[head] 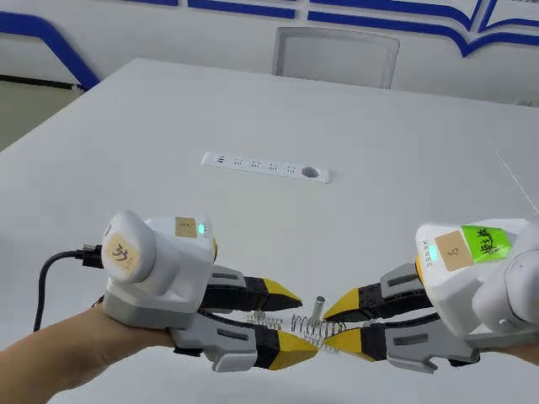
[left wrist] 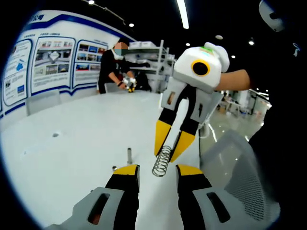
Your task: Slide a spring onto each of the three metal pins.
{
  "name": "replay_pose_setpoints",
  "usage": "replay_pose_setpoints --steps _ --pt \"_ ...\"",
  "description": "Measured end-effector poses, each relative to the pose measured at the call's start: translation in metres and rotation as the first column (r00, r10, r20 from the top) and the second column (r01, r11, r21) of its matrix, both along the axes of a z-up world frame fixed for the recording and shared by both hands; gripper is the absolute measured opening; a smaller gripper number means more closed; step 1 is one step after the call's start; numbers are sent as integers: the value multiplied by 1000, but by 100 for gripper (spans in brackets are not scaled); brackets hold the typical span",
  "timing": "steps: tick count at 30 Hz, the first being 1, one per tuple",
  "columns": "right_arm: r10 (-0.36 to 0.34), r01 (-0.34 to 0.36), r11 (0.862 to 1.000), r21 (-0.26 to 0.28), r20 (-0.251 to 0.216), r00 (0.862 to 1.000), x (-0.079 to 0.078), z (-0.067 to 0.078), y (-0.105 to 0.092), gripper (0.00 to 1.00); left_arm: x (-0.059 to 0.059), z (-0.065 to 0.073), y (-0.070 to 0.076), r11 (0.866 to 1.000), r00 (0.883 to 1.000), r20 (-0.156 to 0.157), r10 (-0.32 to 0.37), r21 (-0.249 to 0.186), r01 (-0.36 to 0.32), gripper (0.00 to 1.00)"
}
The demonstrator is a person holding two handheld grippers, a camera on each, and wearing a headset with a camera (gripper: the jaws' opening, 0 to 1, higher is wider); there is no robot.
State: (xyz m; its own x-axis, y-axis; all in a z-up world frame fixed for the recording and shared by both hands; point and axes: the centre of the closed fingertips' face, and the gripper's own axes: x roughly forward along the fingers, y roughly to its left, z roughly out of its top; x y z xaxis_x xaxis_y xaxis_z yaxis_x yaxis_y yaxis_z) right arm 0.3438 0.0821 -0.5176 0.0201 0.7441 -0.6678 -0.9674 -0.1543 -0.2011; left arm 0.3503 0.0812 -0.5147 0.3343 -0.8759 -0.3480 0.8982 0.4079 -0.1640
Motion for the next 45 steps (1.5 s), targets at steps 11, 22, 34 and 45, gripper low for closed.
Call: replay_pose_setpoints --steps 11,22,34,45 --pt "15 -15 1000 10 -13 1000 -3 2 3 11 -4 0 -6 999 999 9 -41 18 41 15" --pt "30 -29 1000 -9 29 999 -3 0 3 12 -5 -1 -5 996 997 65 -51 74 46 10" --pt "22 -22 1000 16 25 999 0 1 -4 14 -7 2 -3 995 995 75 -69 71 63 10" --pt "39 -38 999 22 -22 999 -6 6 -4 11 -11 2 -4 993 992 86 -91 80 84 10"
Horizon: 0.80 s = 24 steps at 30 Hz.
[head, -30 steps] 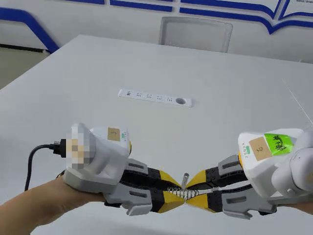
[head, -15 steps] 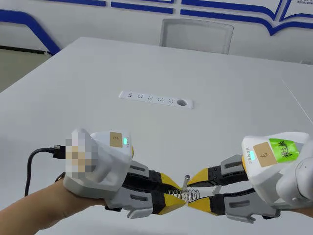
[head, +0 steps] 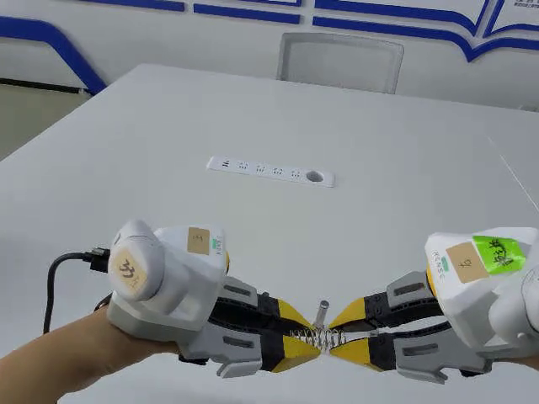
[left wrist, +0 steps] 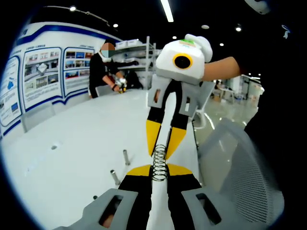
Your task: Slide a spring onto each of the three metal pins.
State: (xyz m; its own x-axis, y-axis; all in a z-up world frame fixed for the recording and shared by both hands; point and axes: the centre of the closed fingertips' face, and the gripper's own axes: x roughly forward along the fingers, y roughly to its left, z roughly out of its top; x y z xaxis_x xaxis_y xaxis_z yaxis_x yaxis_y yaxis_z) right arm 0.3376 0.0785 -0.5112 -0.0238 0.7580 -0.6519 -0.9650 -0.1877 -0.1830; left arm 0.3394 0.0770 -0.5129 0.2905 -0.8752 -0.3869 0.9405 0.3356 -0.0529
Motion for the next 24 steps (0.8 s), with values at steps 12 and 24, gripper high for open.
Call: replay_pose_setpoints --steps 12,24 --pt "1 3 998 59 -68 998 -4 14 3 11 0 1 1 1000 1000 25 -4 21 3 10" --pt "-13 38 985 168 -145 989 -5 37 21 11 4 0 3 999 999 32 10 33 -11 10"
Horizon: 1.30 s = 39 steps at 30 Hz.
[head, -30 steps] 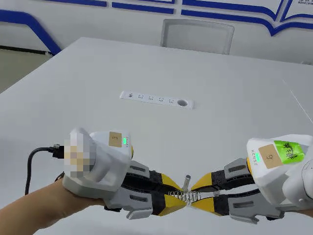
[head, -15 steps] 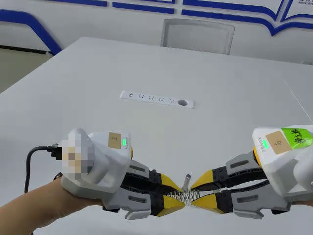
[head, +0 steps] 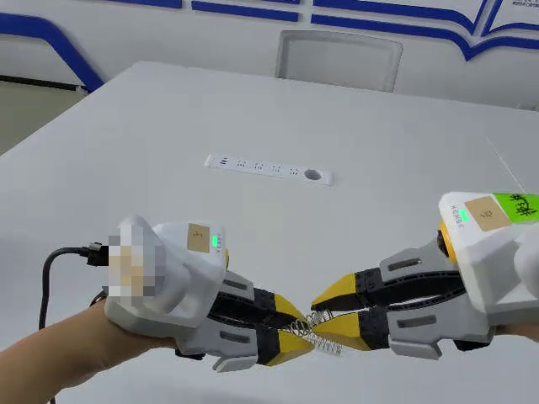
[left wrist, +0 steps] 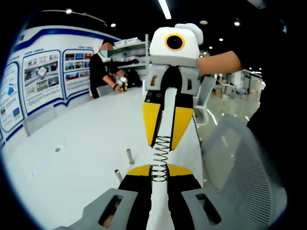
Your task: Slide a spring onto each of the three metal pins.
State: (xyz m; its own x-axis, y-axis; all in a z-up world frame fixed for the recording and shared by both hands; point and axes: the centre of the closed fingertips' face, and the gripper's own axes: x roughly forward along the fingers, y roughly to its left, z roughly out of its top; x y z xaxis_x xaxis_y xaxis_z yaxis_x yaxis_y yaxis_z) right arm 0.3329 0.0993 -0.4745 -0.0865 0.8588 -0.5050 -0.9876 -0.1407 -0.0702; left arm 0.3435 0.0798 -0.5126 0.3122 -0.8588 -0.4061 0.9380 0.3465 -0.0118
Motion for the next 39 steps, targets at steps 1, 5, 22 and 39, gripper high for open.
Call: replay_pose_setpoints --steps 1,5,22,39 --pt "-3 3 1000 4 -4 1000 0 1 0 11 0 0 0 1000 1000 -1 1 -3 -1 10" --pt "-24 26 999 36 -45 999 2 5 3 11 -1 1 -5 1000 1000 -8 10 -27 -10 10" --pt "-83 88 994 58 -86 993 9 8 6 13 5 5 -7 996 999 -20 37 -86 -38 10" --pt "-105 112 992 58 -108 989 7 3 9 11 4 1 -9 995 996 -71 51 -83 -57 11"
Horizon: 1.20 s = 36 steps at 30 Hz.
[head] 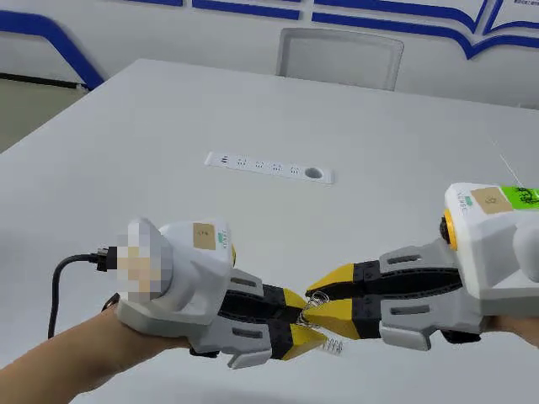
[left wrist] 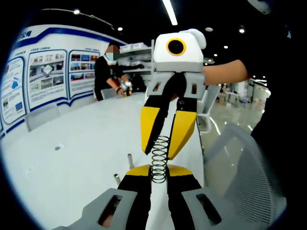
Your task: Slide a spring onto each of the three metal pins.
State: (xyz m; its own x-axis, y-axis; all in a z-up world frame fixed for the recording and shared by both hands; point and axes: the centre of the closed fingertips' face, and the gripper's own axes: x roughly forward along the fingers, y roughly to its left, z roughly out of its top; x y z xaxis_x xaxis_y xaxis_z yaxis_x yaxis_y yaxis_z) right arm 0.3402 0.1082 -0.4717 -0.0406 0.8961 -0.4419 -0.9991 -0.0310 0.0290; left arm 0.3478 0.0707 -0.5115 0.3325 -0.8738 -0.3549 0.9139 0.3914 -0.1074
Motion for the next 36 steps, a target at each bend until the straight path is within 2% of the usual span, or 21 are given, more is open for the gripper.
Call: replay_pose_setpoints --steps 1,3,6,10,13,15,17,19,22,25,28,29,30,31,36 --pt "1 -1 1000 6 -3 1000 -1 1 1 11 -1 2 0 1000 1000 -26 7 -16 -7 12" --pt "-4 4 1000 23 -10 1000 0 6 3 11 3 7 3 1000 1000 21 19 -20 -18 13" --pt "-9 9 1000 17 -1 1000 5 8 3 11 8 10 7 998 999 11 44 -42 -43 19" --pt "-21 21 1000 4 22 1000 13 10 3 11 13 9 13 997 998 13 69 -46 -68 27" --pt "-34 33 999 11 27 999 17 13 3 11 16 7 18 996 996 11 86 -36 -85 29" --pt "-39 38 999 10 32 999 19 14 3 11 16 5 21 995 996 8 94 -30 -94 35" --pt "-45 45 999 1 41 998 21 13 1 11 19 3 26 994 993 36 112 -17 -111 42" --pt "-54 55 998 -8 47 997 24 10 -2 11 22 1 31 991 991 38 131 -9 -131 51" --pt "-70 71 997 -13 45 996 29 8 -8 11 26 -1 39 987 987 12 163 -1 -163 59" --pt "-96 97 995 -21 50 994 36 6 -14 11 30 -2 46 985 985 13 175 9 -175 60" --pt "-117 118 993 -25 58 991 44 6 -19 11 33 2 50 984 984 18 175 -11 -175 60" --pt "-122 124 992 -25 59 991 46 5 -21 11 34 3 51 984 984 25 178 -14 -177 62" --pt "-130 132 991 -27 58 990 51 5 -25 11 36 4 53 983 982 46 182 -14 -181 66" --pt "-137 139 990 -27 61 989 53 5 -27 11 37 4 55 983 982 48 183 -12 -183 68" --pt "-198 202 978 -45 76 977 74 0 -45 11 39 5 65 982 981 38 189 -22 -188 74"
